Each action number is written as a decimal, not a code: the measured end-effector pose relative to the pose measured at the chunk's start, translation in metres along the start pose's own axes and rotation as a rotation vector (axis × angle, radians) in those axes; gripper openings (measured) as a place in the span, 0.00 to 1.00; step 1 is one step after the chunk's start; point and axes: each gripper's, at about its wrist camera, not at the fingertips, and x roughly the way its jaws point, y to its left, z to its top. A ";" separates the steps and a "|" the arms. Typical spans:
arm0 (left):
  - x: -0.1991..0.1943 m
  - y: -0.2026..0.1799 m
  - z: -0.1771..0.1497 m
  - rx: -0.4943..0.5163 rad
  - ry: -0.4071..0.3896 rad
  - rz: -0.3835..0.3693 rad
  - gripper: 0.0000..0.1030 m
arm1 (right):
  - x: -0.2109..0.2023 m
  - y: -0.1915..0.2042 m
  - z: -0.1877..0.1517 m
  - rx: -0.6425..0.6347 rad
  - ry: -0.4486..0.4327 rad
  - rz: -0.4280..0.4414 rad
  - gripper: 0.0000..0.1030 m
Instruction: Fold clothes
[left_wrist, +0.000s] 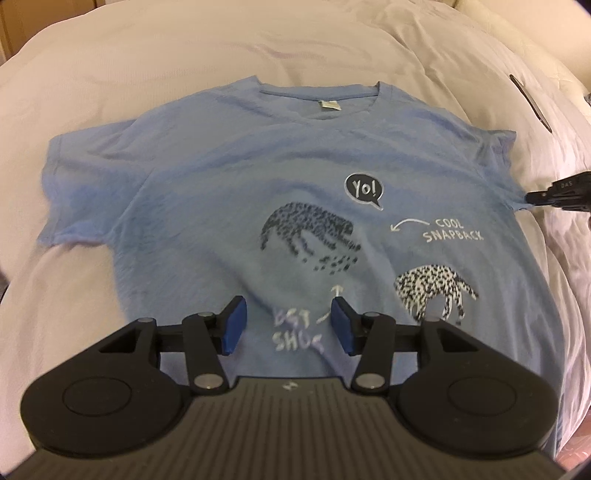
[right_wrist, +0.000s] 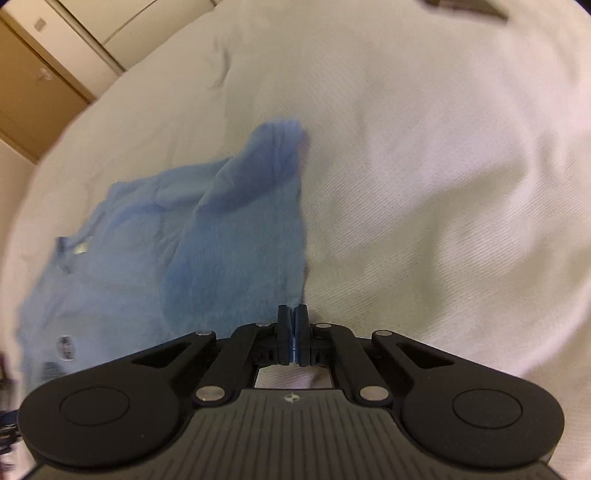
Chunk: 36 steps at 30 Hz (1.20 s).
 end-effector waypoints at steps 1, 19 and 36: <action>-0.003 0.002 -0.002 -0.002 0.000 0.003 0.44 | -0.006 0.005 -0.002 -0.020 -0.009 -0.040 0.00; -0.070 0.042 -0.088 -0.118 0.034 0.087 0.45 | -0.035 0.042 -0.072 -0.181 0.061 -0.015 0.24; -0.071 0.019 -0.148 0.354 0.039 -0.040 0.26 | -0.152 0.144 -0.264 -0.342 0.092 -0.093 0.42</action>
